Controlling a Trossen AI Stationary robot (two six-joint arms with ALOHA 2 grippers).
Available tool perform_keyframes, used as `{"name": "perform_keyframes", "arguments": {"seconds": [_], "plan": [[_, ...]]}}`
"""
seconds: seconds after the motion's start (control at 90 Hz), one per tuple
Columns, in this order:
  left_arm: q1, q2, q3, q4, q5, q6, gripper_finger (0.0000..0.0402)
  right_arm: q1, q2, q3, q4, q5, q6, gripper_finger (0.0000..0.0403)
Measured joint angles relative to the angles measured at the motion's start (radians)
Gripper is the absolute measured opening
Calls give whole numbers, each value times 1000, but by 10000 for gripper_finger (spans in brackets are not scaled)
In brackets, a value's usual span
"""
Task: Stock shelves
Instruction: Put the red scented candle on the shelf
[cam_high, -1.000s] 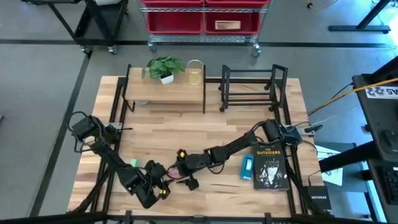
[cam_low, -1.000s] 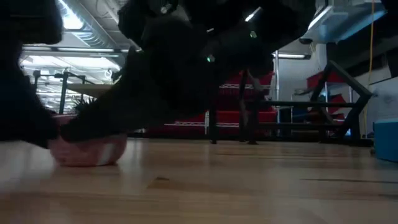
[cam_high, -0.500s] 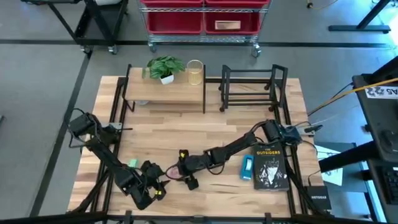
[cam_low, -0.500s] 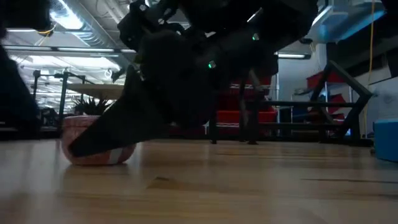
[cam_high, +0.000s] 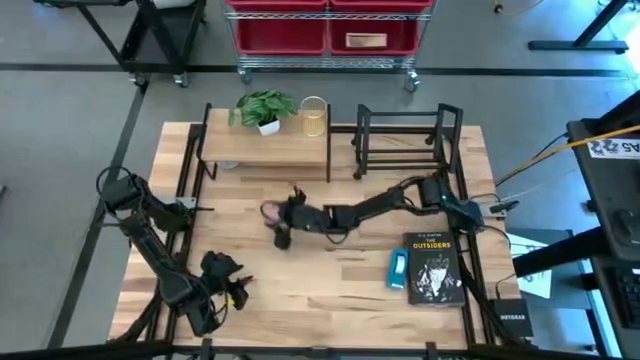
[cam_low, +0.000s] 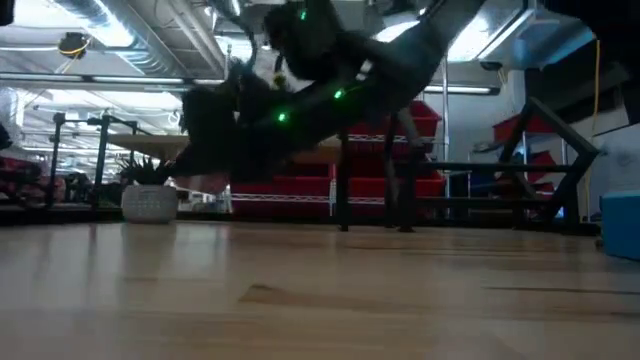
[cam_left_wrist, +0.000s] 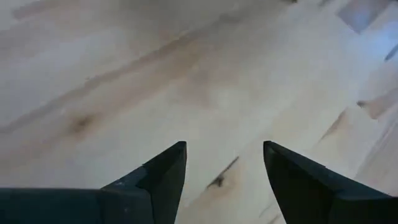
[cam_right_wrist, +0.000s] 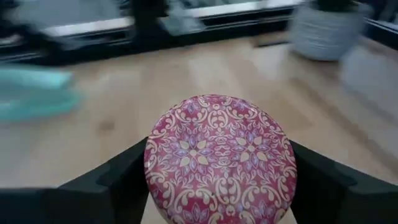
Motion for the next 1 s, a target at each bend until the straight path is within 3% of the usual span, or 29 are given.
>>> {"name": "perform_keyframes", "arguments": {"seconds": [0.211, 0.311, 0.456, 0.633, 0.767, 0.878, 1.0], "plan": [[-8, 0, 0, -34, -13, -27, 199, -6, 155, 264, -155, 166, 6, 276], [-8, 0, 0, -34, -16, -30, 199, -21, 211, 378, -217, 191, 13, 276], [-8, -2, 0, -20, -19, -32, 199, -44, 233, 437, -254, 75, 14, 283], [-36, -23, 42, -29, -24, 4, 199, -13, 162, 440, -291, -31, -117, 275], [-70, -43, 98, -36, -132, 78, 199, -27, 89, 559, -388, -113, -202, 275], [-91, -65, 137, -51, -269, 137, 199, -61, 93, 758, -572, -157, -268, 275], [-104, -95, 154, -51, -359, 210, 199, -110, 120, 872, -624, -171, -309, 275]]}}
